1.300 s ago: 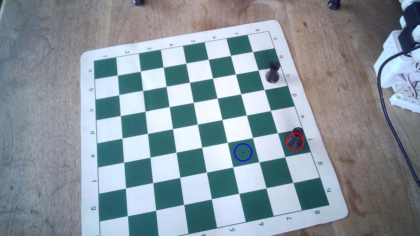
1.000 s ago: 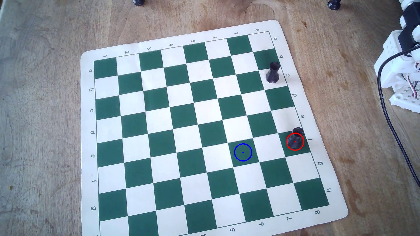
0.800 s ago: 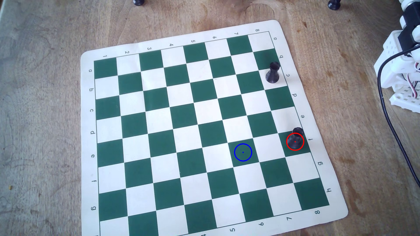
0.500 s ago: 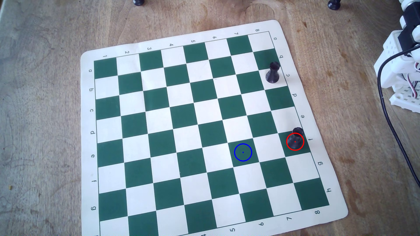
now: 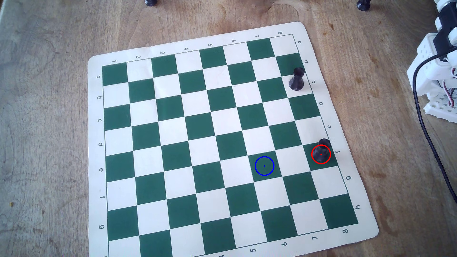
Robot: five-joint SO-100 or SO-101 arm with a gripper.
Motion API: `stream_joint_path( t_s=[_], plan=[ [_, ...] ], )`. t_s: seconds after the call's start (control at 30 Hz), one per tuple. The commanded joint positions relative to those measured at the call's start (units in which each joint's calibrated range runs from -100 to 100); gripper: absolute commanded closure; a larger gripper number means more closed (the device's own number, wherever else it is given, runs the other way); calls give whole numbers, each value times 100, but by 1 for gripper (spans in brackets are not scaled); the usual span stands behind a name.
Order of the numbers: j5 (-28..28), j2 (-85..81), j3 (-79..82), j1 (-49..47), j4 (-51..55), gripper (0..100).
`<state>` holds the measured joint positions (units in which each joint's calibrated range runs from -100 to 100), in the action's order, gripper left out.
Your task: Move the chess piece from red to blue
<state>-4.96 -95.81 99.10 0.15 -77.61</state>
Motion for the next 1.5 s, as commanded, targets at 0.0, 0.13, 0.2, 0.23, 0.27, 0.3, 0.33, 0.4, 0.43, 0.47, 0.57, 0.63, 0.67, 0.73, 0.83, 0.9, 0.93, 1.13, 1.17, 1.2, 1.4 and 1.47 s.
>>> stream_joint_path(
  t_s=[0.0,0.13,0.2,0.23,0.27,0.3,0.33,0.4,0.43,0.47,0.57,0.63,0.67,0.73,0.83,0.9,0.93,1.13,1.17,1.2,1.4,1.47],
  plan=[
    [-68,-3,90,458,2790,84],
    [112,-3,-163,591,5099,73],
    [317,6,-698,662,6557,68],
    [371,6,-1106,677,7507,67],
    [386,39,-1850,607,9399,65],
    [400,65,-2149,521,10161,64],
    [405,133,-2321,474,10603,64],
    [405,320,-2566,443,11348,64],
    [400,379,-2711,388,12012,64],
    [410,362,-2802,310,12446,64],
    [488,905,-3509,-81,14526,64],
    [601,1219,-3826,-332,15165,65],
    [635,1296,-3872,-441,15329,65],
    [757,1720,-4008,-824,15853,66],
    [947,2399,-4044,-1004,15976,68],
    [1201,2747,-4044,-1098,15697,71],
    [1226,2849,-4053,-1161,15664,71],
    [1289,3095,-3908,-1325,15157,70],
    [1333,3325,-3844,-1395,14927,68],
    [1397,3477,-3835,-1458,14780,66],
    [1621,3919,-3491,-1896,13985,70],
    [1597,3401,-2920,-1974,13633,78]
  ],
)
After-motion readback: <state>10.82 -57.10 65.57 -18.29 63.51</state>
